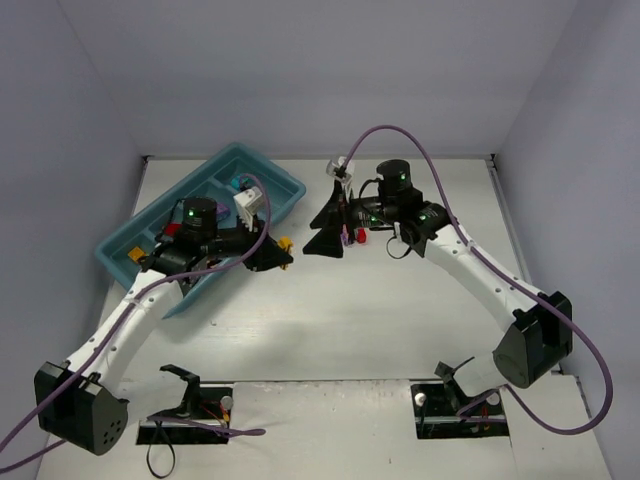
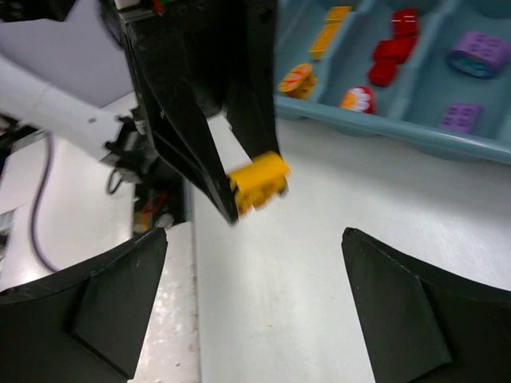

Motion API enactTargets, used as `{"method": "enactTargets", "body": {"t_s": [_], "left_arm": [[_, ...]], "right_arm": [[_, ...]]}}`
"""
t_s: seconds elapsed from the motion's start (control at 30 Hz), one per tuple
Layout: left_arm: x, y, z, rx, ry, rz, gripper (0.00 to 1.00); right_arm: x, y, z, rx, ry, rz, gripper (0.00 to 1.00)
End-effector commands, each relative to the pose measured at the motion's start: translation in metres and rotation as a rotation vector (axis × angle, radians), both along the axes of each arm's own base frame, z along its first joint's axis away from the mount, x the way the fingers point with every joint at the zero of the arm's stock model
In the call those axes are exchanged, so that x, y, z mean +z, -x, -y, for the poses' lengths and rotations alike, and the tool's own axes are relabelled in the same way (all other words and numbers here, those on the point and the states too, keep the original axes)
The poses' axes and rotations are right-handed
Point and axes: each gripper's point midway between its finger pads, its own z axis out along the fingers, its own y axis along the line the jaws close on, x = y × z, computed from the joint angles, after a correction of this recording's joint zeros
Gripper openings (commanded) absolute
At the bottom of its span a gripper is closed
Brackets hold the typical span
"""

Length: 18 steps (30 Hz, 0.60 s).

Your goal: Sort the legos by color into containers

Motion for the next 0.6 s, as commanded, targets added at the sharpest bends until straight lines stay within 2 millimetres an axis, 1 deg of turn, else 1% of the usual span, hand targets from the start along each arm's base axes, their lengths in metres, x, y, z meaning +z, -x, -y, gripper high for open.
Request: {"method": "enactTargets", "body": {"t_s": [0.0,0.03,0.07,0.1,0.13,0.17,0.2,0.23,0.27,0.3,0.33,0.4,0.43,0.47,0.5,0.53,0.57], "left_arm": [[-0.001,-0.03,-0.039,0.224,-0.039,0.026,0.0],[-0.002,-0.034,-0.052,0.281,-0.051,0.021,0.0],[-0.005,-0.045,-0.073,0.381,-0.061,0.001,0.0],[-0.007,-0.057,-0.096,0.518,-0.104,0.009,0.0],[-0.016,-0.06,-0.115,0.613,-0.145,-0.023,0.0],[-0.02,-0.068,-0.14,0.743,-0.17,-0.053,0.0],[-0.024,-0.071,-0.158,0.835,-0.2,-0.068,0.0],[-0.03,-0.073,-0.188,0.981,-0.27,-0.087,0.0],[-0.034,-0.073,-0.205,1.084,-0.285,-0.123,0.0],[-0.038,-0.073,-0.228,1.188,-0.313,-0.148,0.0],[-0.045,-0.07,-0.246,1.265,-0.349,-0.19,0.0],[-0.055,-0.068,-0.282,1.42,-0.376,-0.248,0.0],[-0.063,-0.07,-0.29,1.452,-0.385,-0.287,0.0],[-0.068,-0.072,-0.298,1.475,-0.39,-0.308,0.0],[-0.08,-0.075,-0.306,1.494,-0.409,-0.351,0.02],[-0.084,-0.075,-0.318,1.533,-0.41,-0.371,0.08],[-0.087,-0.078,-0.324,1.55,-0.413,-0.387,0.1]], "right_arm": [[0.028,-0.034,0.019,-0.203,-0.022,0.118,0.89],[0.027,-0.039,0.025,-0.257,-0.01,0.114,0.92],[0.025,-0.046,0.031,-0.31,0.002,0.114,0.93],[0.021,-0.066,0.045,-0.434,0.03,0.121,0.93],[0.023,-0.071,0.053,-0.504,0.036,0.118,0.95],[0.013,-0.078,0.061,-0.564,0.065,0.104,0.95],[0.009,-0.082,0.068,-0.615,0.081,0.101,0.95],[0.005,-0.092,0.08,-0.702,0.107,0.107,0.95],[-0.003,-0.093,0.085,-0.738,0.128,0.086,0.95],[-0.014,-0.094,0.091,-0.766,0.154,0.068,0.95],[-0.019,-0.097,0.098,-0.81,0.174,0.061,0.95],[-0.039,-0.096,0.105,-0.851,0.217,0.012,0.95],[-0.045,-0.097,0.109,-0.869,0.234,0.003,0.95],[-0.05,-0.097,0.111,-0.877,0.245,-0.002,0.95],[-0.057,-0.097,0.113,-0.892,0.259,-0.017,0.95],[-0.068,-0.095,0.119,-0.913,0.296,-0.044,0.95],[-0.07,-0.098,0.125,-0.952,0.312,-0.041,0.95]]}}
